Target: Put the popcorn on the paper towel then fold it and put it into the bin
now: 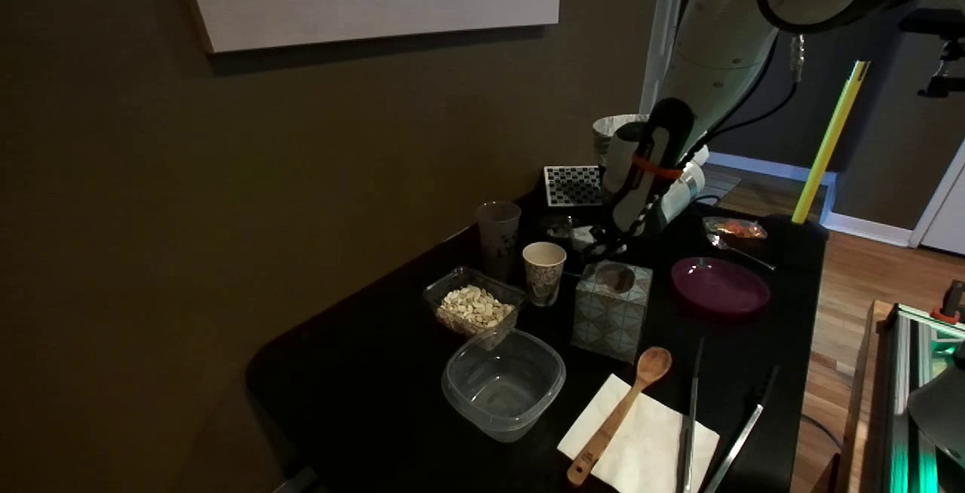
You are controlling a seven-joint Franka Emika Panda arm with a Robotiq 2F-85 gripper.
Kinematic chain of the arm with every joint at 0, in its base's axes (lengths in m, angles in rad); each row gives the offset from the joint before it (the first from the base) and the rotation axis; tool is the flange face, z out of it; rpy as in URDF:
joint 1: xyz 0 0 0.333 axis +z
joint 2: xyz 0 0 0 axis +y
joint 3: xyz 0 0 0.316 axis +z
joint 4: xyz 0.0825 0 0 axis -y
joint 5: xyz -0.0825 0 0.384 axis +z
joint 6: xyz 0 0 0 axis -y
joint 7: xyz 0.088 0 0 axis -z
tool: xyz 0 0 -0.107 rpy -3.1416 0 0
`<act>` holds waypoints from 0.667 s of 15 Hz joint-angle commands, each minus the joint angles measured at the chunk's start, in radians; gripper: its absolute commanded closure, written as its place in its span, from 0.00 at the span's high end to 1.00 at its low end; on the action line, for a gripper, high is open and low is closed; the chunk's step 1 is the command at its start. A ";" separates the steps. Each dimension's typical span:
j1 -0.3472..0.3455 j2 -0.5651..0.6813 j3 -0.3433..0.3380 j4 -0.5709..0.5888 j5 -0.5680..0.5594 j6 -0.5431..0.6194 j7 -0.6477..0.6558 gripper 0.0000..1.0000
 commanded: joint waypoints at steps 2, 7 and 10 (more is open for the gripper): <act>0.152 -0.138 -0.110 -0.100 -0.002 -0.116 0.028 0.01; 0.320 -0.289 -0.282 -0.157 -0.120 -0.309 0.142 0.01; 0.406 -0.413 -0.383 -0.180 -0.264 -0.386 0.212 0.01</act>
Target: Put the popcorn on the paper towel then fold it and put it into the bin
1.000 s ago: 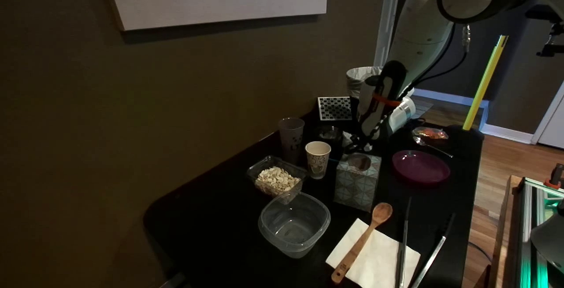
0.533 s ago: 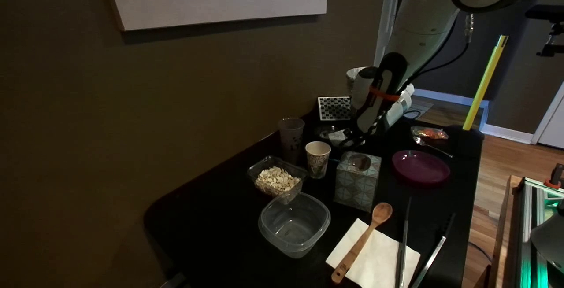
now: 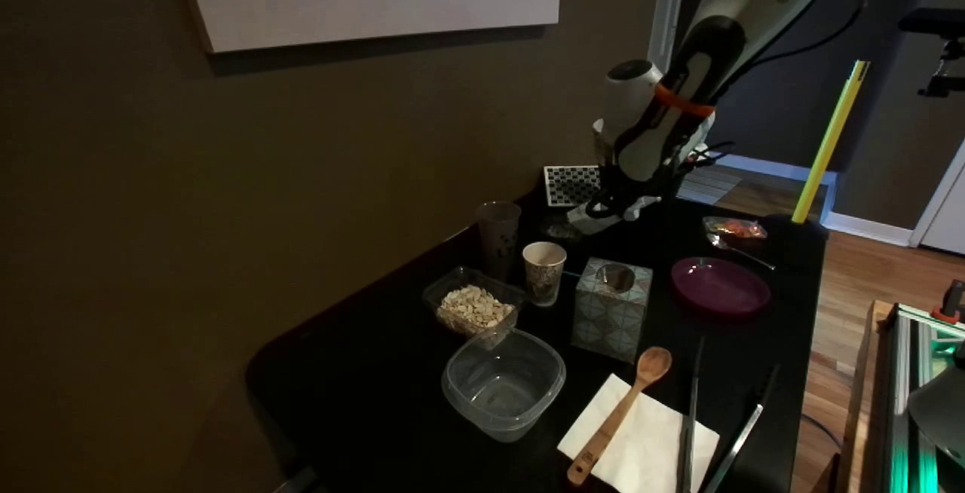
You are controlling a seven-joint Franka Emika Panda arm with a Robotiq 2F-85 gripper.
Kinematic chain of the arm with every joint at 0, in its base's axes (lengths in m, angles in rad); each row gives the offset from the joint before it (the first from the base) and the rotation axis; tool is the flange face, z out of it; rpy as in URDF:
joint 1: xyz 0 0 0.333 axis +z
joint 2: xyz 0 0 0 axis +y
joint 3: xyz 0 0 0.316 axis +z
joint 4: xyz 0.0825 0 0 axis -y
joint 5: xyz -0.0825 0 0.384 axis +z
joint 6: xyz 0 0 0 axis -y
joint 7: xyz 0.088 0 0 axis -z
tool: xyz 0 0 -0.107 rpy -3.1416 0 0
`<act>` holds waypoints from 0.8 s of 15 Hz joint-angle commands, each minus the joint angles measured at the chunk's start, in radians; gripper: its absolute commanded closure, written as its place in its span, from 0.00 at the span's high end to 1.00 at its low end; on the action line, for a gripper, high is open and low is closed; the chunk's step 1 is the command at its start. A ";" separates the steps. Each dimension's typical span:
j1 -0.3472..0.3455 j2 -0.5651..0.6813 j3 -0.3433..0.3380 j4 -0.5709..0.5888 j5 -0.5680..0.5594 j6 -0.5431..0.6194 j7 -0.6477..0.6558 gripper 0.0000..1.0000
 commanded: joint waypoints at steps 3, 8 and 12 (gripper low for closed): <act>0.142 -0.279 -0.164 -0.054 -0.280 -0.143 0.145 0.01; 0.268 -0.431 -0.308 0.027 -0.469 -0.257 0.239 0.01; 0.257 -0.495 -0.341 0.107 -0.537 -0.282 0.290 0.01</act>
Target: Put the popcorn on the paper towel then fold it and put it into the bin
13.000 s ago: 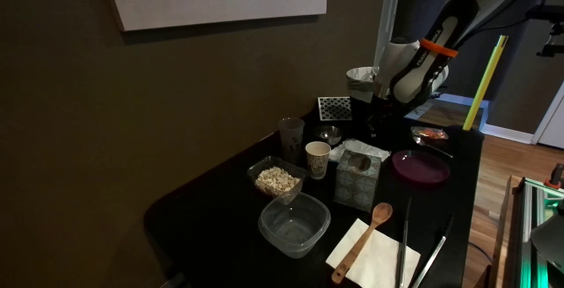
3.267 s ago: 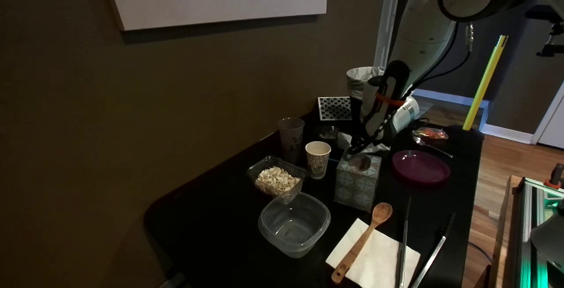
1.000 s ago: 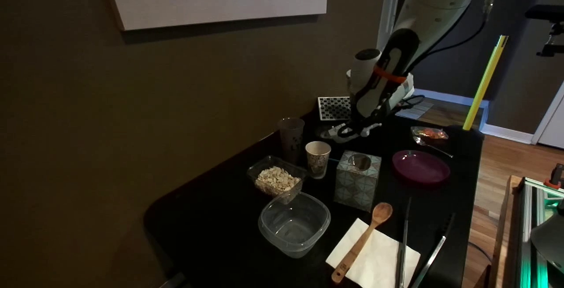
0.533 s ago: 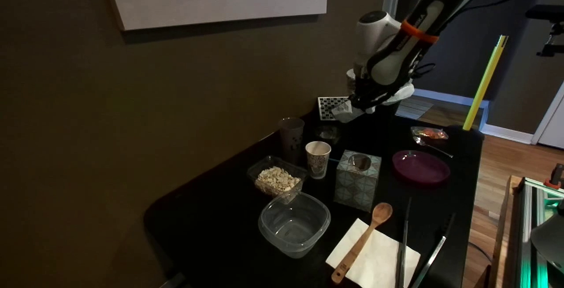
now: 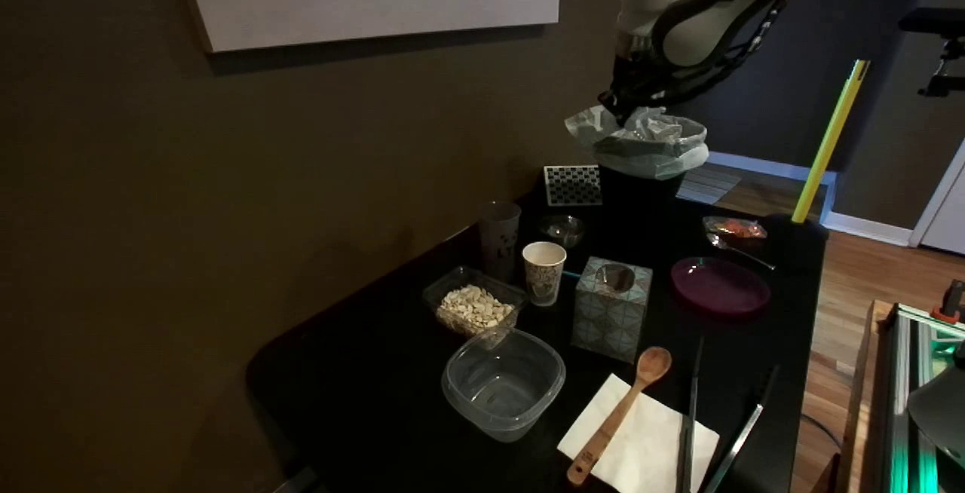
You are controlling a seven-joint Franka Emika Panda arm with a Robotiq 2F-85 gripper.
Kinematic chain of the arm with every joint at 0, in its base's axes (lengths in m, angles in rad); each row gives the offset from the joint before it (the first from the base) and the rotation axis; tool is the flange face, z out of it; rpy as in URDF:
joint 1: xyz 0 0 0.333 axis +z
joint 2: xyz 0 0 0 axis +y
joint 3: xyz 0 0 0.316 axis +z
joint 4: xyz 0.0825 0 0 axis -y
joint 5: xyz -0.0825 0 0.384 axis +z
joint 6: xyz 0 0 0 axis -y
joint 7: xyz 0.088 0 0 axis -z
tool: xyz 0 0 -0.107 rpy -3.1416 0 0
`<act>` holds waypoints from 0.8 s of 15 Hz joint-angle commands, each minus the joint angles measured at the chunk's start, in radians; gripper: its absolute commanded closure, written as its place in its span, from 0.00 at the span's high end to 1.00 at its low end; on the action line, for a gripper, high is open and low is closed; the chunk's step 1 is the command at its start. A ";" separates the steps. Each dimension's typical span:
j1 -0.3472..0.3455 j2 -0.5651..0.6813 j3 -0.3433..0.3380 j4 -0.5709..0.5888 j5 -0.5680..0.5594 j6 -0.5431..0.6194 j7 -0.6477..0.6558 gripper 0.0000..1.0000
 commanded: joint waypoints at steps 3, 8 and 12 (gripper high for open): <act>-0.017 -0.067 -0.053 0.078 -0.075 -0.049 0.082 0.01; -0.077 -0.009 -0.099 0.094 -0.025 -0.019 0.084 0.01; -0.142 0.037 -0.114 0.085 0.042 0.056 0.057 0.01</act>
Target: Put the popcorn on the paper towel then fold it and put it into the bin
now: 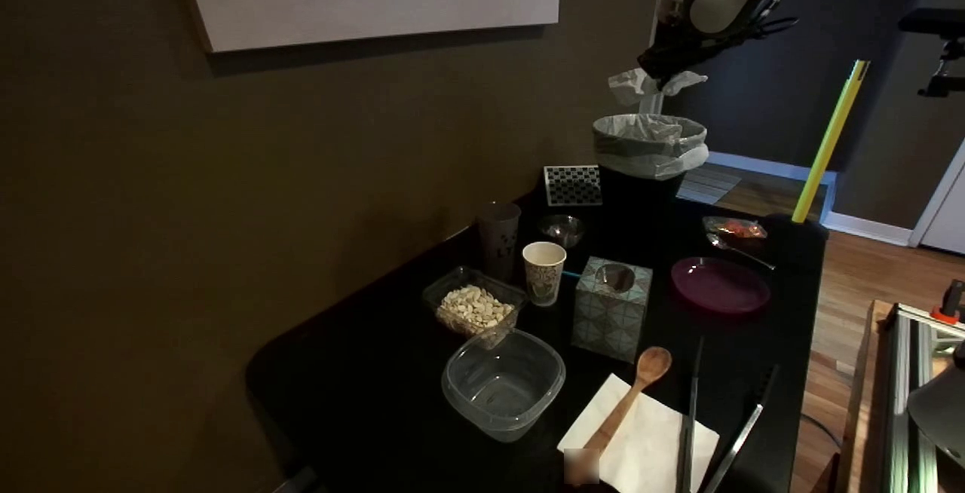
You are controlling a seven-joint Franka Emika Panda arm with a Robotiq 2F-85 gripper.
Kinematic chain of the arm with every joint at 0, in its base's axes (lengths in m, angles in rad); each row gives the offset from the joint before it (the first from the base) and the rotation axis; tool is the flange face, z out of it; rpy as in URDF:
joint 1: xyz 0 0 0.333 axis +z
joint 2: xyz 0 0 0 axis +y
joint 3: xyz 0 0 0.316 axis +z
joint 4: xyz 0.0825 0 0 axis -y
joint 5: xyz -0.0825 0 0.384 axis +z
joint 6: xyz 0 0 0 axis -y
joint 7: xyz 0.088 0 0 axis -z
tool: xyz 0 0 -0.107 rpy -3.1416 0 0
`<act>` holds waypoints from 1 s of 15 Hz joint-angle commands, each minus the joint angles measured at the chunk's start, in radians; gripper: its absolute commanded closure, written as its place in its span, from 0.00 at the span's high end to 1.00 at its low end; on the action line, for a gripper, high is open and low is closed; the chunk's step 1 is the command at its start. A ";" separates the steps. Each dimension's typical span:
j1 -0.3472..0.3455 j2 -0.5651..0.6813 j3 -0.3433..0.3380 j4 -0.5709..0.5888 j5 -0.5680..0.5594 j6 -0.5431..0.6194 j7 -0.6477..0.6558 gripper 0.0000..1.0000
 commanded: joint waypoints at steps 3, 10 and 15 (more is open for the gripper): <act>-0.102 0.119 0.005 -0.012 0.120 0.163 -0.012 0.01; -0.326 0.278 0.236 0.018 0.374 0.344 -0.096 0.09; -0.460 0.384 0.373 0.117 0.449 0.332 -0.119 0.49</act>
